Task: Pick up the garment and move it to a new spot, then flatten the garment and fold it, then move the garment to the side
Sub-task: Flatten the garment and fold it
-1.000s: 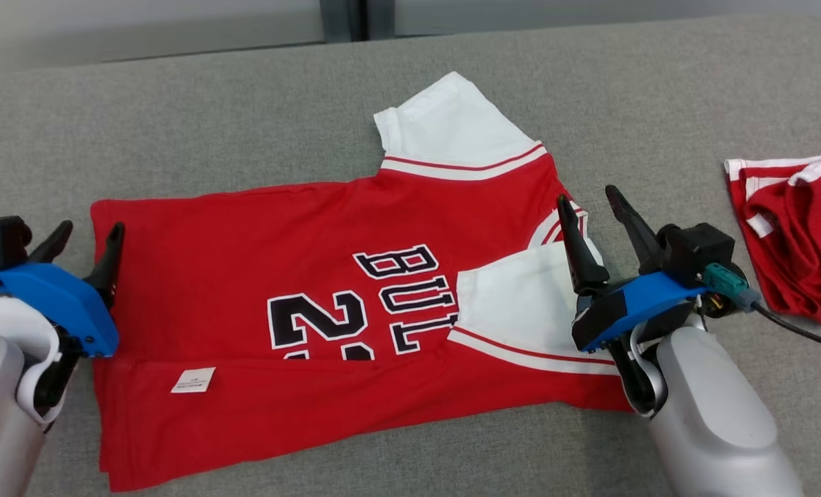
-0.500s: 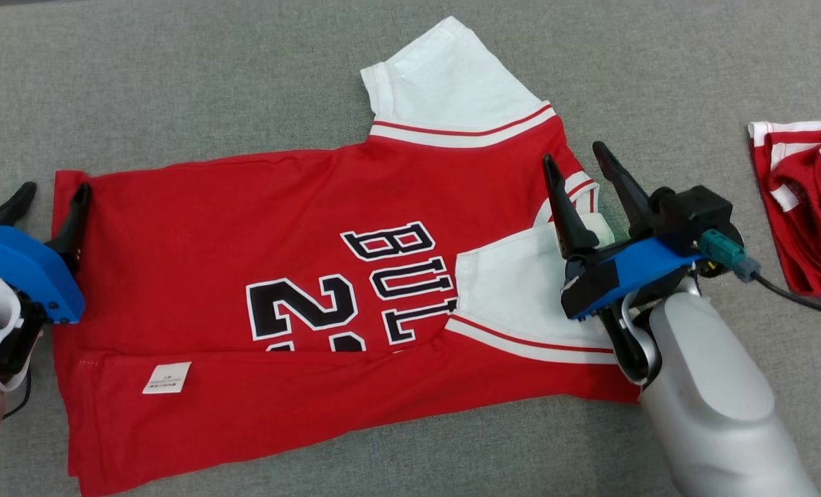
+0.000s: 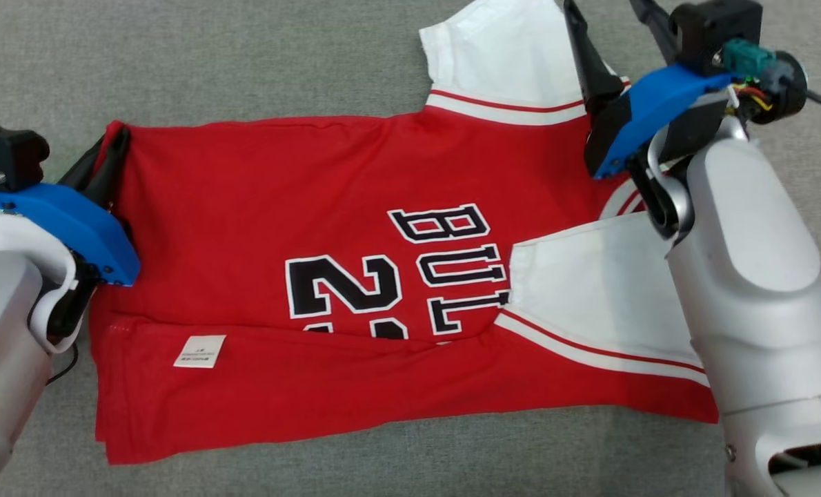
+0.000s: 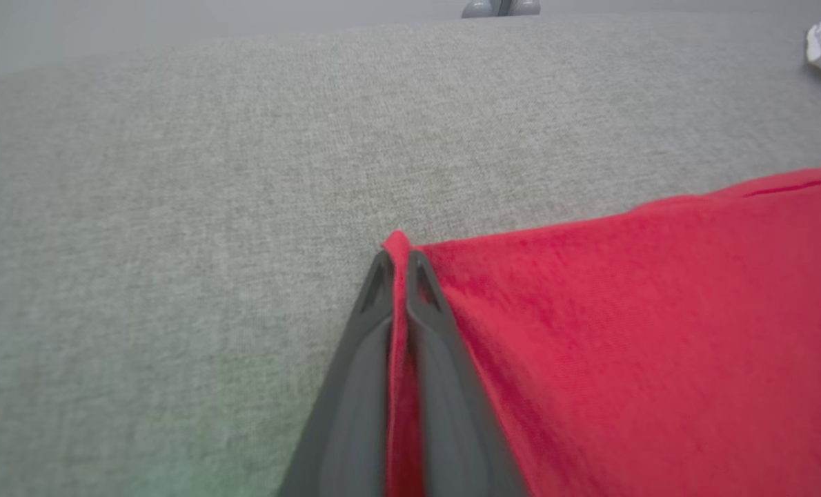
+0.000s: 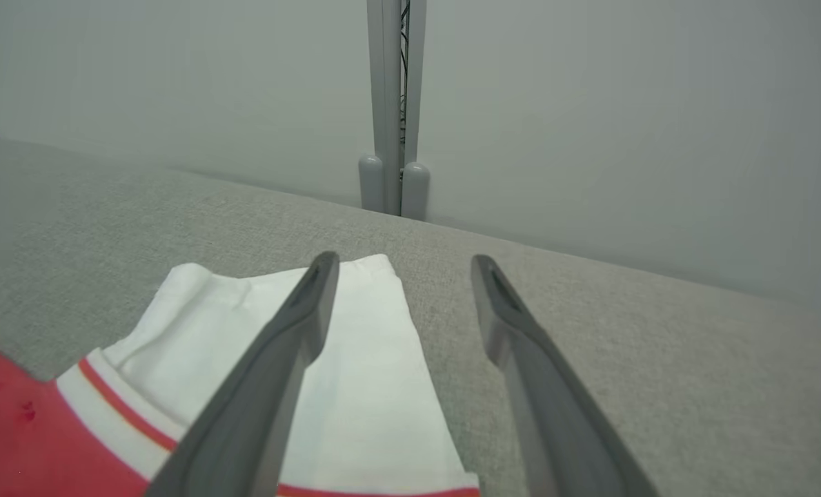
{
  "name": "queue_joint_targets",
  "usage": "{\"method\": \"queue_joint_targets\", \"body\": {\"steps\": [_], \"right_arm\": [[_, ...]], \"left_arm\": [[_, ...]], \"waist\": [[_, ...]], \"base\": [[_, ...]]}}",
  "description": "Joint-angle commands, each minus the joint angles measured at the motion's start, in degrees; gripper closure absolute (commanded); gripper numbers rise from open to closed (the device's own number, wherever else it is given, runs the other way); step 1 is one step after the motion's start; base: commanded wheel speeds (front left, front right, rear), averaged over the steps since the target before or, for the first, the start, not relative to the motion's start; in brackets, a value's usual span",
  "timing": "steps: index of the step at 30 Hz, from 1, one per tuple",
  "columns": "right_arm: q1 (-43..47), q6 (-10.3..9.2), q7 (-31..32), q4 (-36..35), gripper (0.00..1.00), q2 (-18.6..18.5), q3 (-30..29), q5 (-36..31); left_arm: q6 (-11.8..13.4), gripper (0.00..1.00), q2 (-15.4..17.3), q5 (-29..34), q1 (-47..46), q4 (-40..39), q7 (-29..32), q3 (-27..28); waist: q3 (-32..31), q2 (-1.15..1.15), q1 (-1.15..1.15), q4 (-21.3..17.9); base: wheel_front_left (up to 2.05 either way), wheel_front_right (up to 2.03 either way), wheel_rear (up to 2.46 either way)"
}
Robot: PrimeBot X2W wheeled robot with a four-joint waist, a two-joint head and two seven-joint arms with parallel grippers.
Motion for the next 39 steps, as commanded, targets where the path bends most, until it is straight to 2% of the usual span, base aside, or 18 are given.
{"method": "queue_joint_targets", "body": {"steps": [1, 11, 15, 16, 17, 18, 19, 20, 22, 26, 31, 35, 39], "right_arm": [[-1.78, 0.01, 0.95, 0.96, 0.0, -0.25, -0.68, -0.6], [-12.35, 0.01, 11.65, 9.73, 0.0, -0.25, -8.58, -12.81], [-13.74, 0.01, 14.64, 11.97, 0.0, -0.27, -11.0, -15.63], [-13.85, 0.01, 15.47, 12.52, 0.05, -0.27, -11.25, -16.81], [-13.83, 0.01, 16.13, 12.96, 0.41, -0.25, -11.53, -17.49], [-13.57, 0.01, 16.5, 13.08, 0.71, -0.29, -12.26, -17.83], [-13.3, 0.0, 16.32, 13.08, 0.96, -0.36, -12.75, -18.37], [-12.94, 0.0, 16.4, 13.18, 1.0, -0.38, -13.03, -18.97], [-12.4, 0.0, 16.23, 13.12, 1.0, -0.39, -14.05, -19.57], [-12.76, 0.01, 11.55, 11.31, 1.0, -0.25, -15.62, -19.94], [-12.56, 0.01, 3.01, 10.02, 1.0, -0.24, -17.37, -19.29], [-11.08, 0.01, -3.41, 10.74, 1.0, -0.29, -18.21, -17.14], [-9.21, 0.01, -9.24, 12.06, 1.0, -0.2, -18.32, -14.28]], "left_arm": [[-0.07, 1.0, -1.58, -0.37, 0.9, 0.36, 0.41, -2.1], [-0.09, 1.0, -5.86, -4.07, -3.97, -0.04, -4.25, -11.83], [-0.09, 1.0, -6.74, -5.62, -5.08, 0.42, -5.35, -14.74], [-0.09, 1.0, -6.86, -6.06, -5.3, 0.57, -5.52, -15.28], [-0.09, 1.0, -6.94, -6.47, -5.5, 0.69, -5.76, -15.71], [-0.09, 1.0, -7.0, -6.9, -5.73, 0.84, -6.0, -16.16], [-0.09, 1.0, -7.03, -7.42, -5.88, 1.03, -6.21, -16.5], [-0.09, 1.0, -7.1, -7.83, -5.96, 1.26, -6.29, -16.78], [-0.09, 1.0, -7.16, -8.67, -6.03, 1.6, -6.62, -17.42], [-0.08, 1.0, -6.7, -8.79, -7.67, 2.37, -7.08, -16.16], [0.04, 1.0, -6.7, -3.62, -7.99, 0.68, -7.74, -5.51], [0.04, 1.0, -7.34, 2.46, -4.01, -1.26, -7.76, 3.04], [0.04, 1.0, -7.71, 7.08, 0.98, -2.14, -7.77, 8.87]], "waist": [[1.67, 0.0, 0.0, 1.94], [5.09, 0.0, 0.0, 8.55], [5.59, 0.0, 0.0, 9.68], [5.68, 0.0, 0.0, 9.77], [5.75, 0.0, 0.0, 9.87], [5.77, 0.0, 0.0, 9.95], [5.75, 0.0, 0.0, 10.0], [5.66, 0.0, 0.0, 10.04], [5.37, 0.0, 0.0, 10.12], [5.01, 0.0, 0.0, 10.12], [3.35, 0.0, 0.0, 9.79], [0.82, 0.0, 0.0, 8.82], [-2.3, 0.0, 0.0, 7.13]], "base": [[0.0, 0.0, 0.0], [0.0, 0.0, 0.0], [0.0, 0.0, 0.0], [0.0, 0.0, 0.0], [0.0, 0.0, 0.0], [0.0, 0.0, 0.0], [0.0, 0.0, 0.0], [0.0, 0.0, 0.0], [0.0, 0.0, 0.0], [0.0, 0.0, 0.0], [0.0, 0.0, 0.0], [0.0, 0.0, 0.0], [0.0, 0.0, 0.0]]}}
